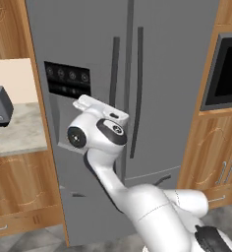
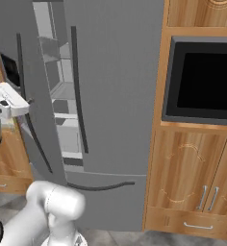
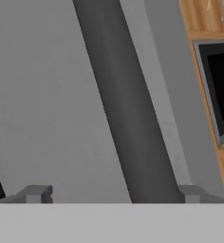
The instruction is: Place the chicken drumstick on the counter behind the older chicken drumstick on the same shelf of the fridge to maintain FIFO order. Close the fridge door when finished.
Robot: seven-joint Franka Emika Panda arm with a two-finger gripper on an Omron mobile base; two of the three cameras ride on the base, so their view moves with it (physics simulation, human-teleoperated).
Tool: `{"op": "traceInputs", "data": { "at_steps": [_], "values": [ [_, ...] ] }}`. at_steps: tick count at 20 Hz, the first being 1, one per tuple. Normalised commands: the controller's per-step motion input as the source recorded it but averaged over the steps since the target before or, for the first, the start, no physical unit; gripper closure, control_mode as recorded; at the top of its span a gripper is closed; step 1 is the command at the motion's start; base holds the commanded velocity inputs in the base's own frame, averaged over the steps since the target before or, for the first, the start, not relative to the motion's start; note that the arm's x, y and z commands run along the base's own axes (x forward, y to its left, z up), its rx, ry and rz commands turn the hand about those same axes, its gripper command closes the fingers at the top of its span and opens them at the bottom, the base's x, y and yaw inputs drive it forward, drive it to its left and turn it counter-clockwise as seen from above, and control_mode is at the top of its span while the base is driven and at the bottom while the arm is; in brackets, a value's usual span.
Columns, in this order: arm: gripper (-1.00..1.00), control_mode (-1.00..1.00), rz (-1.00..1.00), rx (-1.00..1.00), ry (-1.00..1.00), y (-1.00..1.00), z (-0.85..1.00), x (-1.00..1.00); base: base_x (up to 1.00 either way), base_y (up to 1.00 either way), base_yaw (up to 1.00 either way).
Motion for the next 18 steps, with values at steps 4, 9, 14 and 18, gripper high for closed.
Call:
{"op": "traceInputs", "data": {
  "at_steps": [4,9,14,18],
  "values": [
    [-1.00,-1.00,0.00,0.06,0.00,-0.33,0.10,0.87,0.00,0.00,0.00],
    [-1.00,-1.00,0.00,0.06,0.00,-0.17,0.14,0.86,0.00,0.00,0.00],
    [-1.00,-1.00,0.00,0.04,0.00,-0.02,0.14,0.83,0.00,0.00,0.00],
    [-1.00,-1.00,0.00,0.01,0.05,0.00,0.20,0.78,0.00,0.00,0.00]
  ]
}}
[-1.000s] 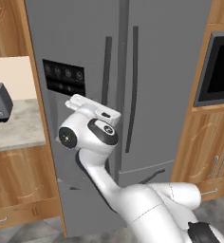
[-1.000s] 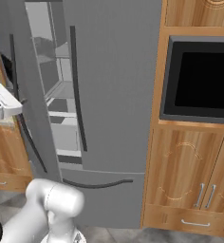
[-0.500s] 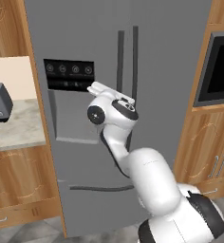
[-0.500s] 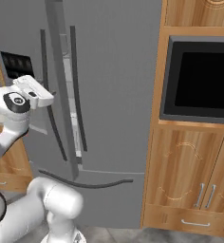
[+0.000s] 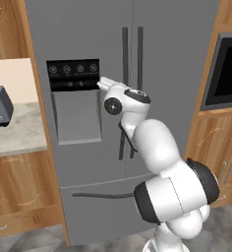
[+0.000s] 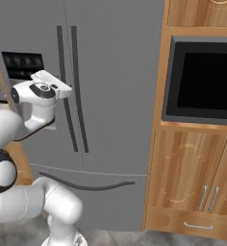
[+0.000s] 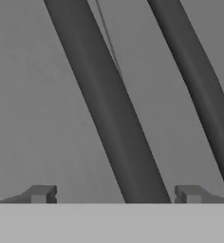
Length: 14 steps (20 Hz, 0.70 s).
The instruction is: Place the chicken drumstick on the counter behind the older chicken drumstick on the same shelf of the fridge to maintain FIFO order. Close the fridge door when finished.
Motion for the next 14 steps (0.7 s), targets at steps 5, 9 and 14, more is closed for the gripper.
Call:
{"op": "traceInputs", "data": {
  "at_steps": [5,9,14],
  "values": [
    [-1.00,-1.00,0.00,0.00,0.13,0.00,0.08,0.84,0.00,0.00,0.00],
    [-1.00,-1.00,0.00,0.00,0.15,0.00,0.00,0.70,0.00,0.00,0.00],
    [-1.00,-1.00,0.00,0.00,0.04,-0.02,0.00,0.14,0.00,0.00,0.00]
  ]
}}
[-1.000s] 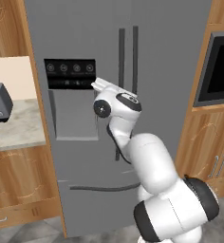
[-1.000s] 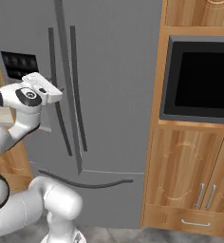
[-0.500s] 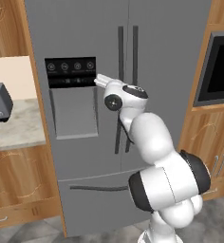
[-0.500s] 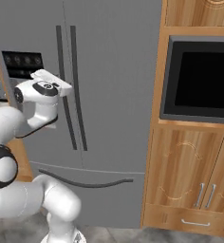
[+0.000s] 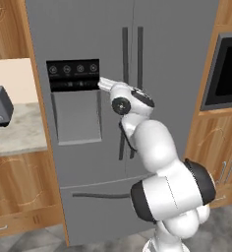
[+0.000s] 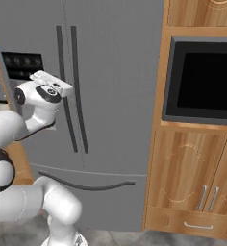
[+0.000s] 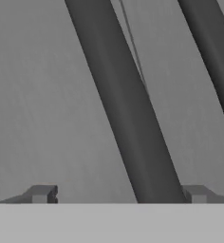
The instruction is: Place the chicken drumstick on the counter behind the older chicken drumstick on the same shelf of the fridge to maintain FIFO order. Close the fridge door when finished.
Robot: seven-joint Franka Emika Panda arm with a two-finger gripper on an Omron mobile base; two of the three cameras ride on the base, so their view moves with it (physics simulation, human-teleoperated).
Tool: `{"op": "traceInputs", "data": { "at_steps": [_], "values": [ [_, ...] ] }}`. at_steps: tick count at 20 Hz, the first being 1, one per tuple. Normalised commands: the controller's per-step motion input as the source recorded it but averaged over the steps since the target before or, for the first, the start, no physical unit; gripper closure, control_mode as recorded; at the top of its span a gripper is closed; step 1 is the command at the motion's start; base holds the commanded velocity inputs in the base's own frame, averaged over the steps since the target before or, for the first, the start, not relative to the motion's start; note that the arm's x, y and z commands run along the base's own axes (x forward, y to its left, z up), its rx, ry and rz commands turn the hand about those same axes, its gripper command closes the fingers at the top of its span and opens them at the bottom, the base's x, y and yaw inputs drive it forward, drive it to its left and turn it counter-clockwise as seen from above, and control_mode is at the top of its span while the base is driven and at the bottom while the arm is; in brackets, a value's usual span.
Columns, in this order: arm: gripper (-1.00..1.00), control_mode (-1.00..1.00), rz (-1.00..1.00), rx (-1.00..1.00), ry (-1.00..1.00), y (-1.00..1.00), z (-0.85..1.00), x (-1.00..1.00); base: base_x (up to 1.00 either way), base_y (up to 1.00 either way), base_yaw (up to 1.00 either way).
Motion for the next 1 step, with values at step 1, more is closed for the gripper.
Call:
{"op": "traceInputs", "data": {
  "at_steps": [1],
  "values": [
    [-1.00,-1.00,0.00,0.00,0.00,-0.05,0.00,0.00,0.00,0.00,0.00]
  ]
}}
